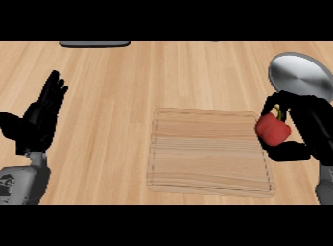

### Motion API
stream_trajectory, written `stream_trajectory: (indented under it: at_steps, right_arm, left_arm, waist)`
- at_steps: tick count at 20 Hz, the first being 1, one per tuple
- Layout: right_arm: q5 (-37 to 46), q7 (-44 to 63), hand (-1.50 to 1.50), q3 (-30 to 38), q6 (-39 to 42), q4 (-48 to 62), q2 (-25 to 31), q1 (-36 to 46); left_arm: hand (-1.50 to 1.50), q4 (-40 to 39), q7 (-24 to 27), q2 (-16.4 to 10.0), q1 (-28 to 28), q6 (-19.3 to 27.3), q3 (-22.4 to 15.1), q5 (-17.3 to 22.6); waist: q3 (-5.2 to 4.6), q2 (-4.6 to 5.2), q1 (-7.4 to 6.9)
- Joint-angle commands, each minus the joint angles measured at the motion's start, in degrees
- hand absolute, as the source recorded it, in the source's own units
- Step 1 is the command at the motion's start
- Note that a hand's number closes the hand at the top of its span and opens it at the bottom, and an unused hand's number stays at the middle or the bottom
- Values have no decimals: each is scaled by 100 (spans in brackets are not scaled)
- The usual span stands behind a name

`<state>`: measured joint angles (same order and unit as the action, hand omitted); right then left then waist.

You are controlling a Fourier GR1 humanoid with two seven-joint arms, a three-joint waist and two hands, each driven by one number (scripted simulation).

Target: Pick the bell pepper from the cutting board and place it in the pan

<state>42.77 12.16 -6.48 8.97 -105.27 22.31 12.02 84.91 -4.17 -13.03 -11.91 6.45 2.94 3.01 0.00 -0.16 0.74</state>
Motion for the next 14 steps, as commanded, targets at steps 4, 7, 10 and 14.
stream_trajectory:
  at_steps: [4, 7, 10, 14]
  right_arm:
    - [-1479, -368, 150, 1496, -126, 1064, -254, 645]
    - [-1846, -864, 150, 2252, -70, 2028, 233, 1236]
    - [-1339, -1514, 150, 2242, -437, 3374, 487, 1655]
    - [-1252, -2380, 150, 2656, -735, 5022, 1059, 2331]
  left_arm:
    - [0, 212, 41, 20, 215, -213, -26, 127]
    - [0, -162, 6, -133, -242, -252, 140, 108]
    - [0, -169, -9, -105, -201, -317, 130, 115]
    - [0, -35, -135, 199, -408, -48, -212, -153]
  waist:
    - [7, 30, -170]
    - [7, 50, -144]
    - [5, 55, -183]
    - [17, 111, -312]
